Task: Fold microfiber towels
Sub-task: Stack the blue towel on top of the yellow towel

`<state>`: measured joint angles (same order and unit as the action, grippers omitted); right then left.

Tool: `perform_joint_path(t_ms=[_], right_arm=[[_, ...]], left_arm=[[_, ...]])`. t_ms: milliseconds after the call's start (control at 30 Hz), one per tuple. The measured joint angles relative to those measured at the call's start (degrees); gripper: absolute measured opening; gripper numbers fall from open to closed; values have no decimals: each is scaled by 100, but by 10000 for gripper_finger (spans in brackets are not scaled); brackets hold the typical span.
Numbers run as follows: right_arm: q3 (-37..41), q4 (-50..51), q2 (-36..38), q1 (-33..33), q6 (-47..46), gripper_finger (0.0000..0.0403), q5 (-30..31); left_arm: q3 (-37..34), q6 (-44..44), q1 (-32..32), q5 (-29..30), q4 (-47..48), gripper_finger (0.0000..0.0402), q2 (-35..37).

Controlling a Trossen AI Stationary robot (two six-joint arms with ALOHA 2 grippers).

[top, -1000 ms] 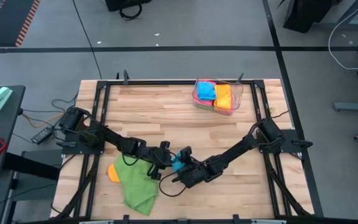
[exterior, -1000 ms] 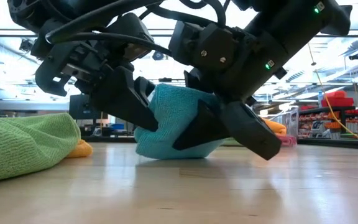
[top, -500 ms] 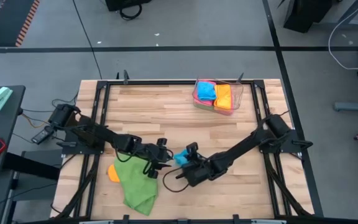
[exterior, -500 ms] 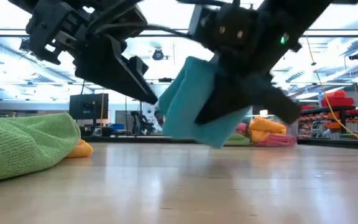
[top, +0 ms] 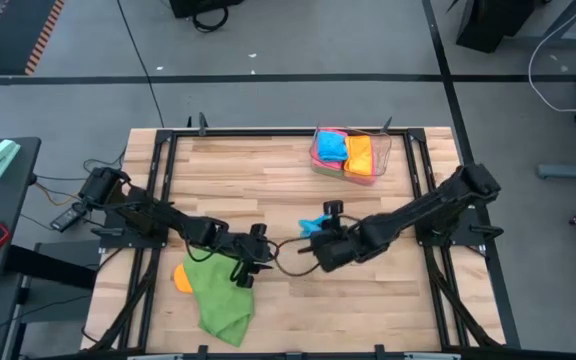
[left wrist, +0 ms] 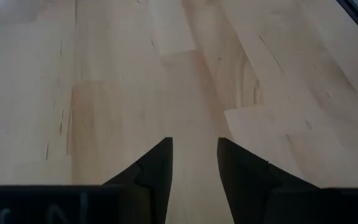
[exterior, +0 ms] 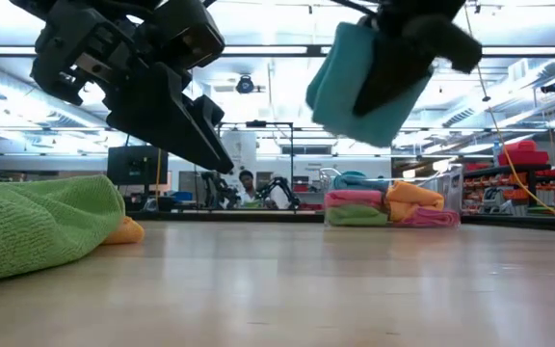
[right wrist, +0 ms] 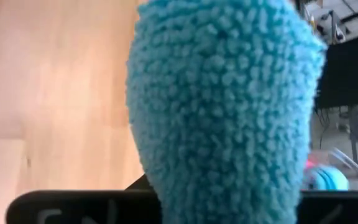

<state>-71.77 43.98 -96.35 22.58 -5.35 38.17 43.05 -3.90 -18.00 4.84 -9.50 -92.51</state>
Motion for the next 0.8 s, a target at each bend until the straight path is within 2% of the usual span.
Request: perform_joint_path(t_ms=[267,533,667,800], right_arm=[[184,675,982,-651,-244,60,11],[1097,705,1955,-2100,-464,60,344],[1340,702,1992,-2832,-41,60,344],[1346,583,1684,-3426,562,61,358]], left_arm=[[0,-35,13,2,-8,137,-4],[-2,-4,22,4,-112,123,-7],[-2,25,21,3,-145,118,-7],[-2,177,22,7,-190,118,-7]])
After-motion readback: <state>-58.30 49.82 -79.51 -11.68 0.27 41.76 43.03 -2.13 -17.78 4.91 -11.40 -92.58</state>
